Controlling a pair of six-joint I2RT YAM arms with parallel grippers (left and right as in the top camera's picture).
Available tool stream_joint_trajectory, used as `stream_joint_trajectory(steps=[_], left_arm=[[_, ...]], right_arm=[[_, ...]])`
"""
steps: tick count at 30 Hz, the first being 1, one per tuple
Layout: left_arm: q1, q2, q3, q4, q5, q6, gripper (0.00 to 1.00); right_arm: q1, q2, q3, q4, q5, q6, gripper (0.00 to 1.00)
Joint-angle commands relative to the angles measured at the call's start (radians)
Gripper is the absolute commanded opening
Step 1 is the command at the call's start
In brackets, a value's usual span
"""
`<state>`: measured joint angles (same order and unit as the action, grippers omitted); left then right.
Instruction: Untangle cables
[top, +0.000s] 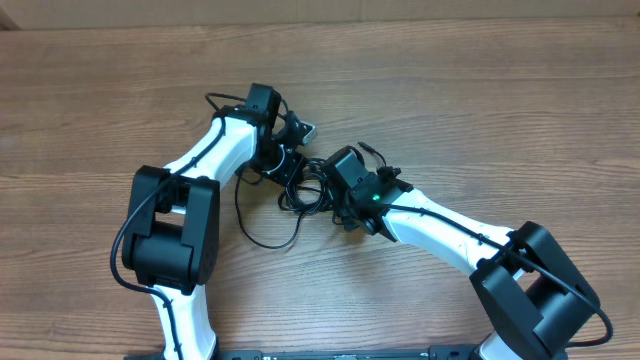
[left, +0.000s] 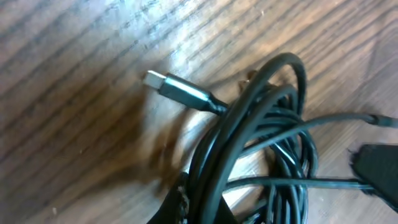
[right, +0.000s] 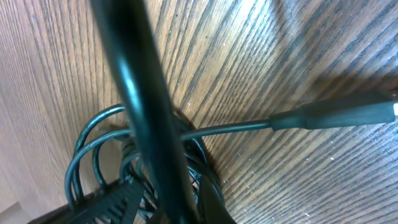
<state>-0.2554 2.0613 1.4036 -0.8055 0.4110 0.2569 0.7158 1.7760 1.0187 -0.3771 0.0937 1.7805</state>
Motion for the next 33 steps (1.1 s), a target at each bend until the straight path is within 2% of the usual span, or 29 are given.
stream_joint_trajectory(steps=[1,4,10,13,16,24,33], left_arm=[[0.0,-0.002,0.074,-0.057,0.062,0.01,0.04],[0.0,-0.002,0.091,-0.09,0.124,0.066,0.04],[0.0,-0.002,0.091,-0.086,0.141,0.074,0.04],[0.0,-0.002,0.091,-0.084,0.141,0.074,0.04],[0.0,-0.002,0.091,-0.084,0.141,0.074,0.04],[0.0,-0.003,0.093,-0.079,0.174,0.08,0.04],[0.001,-0.021,0.098,-0.076,0.219,0.08,0.04]], right_arm=[[0.007,0.004,-0.01,0.004,0.019,-0.006,0.05],[0.006,0.004,-0.01,0.004,0.053,-0.006,0.18],[0.002,0.004,-0.01,0.013,0.06,0.003,0.46],[0.001,0.004,-0.01,0.037,0.061,0.01,0.55],[-0.007,0.003,-0.01,0.042,0.06,0.053,0.56],[-0.044,0.004,-0.01,-0.014,0.041,0.052,0.53],[-0.116,0.004,-0.01,-0.083,-0.043,0.051,0.41]])
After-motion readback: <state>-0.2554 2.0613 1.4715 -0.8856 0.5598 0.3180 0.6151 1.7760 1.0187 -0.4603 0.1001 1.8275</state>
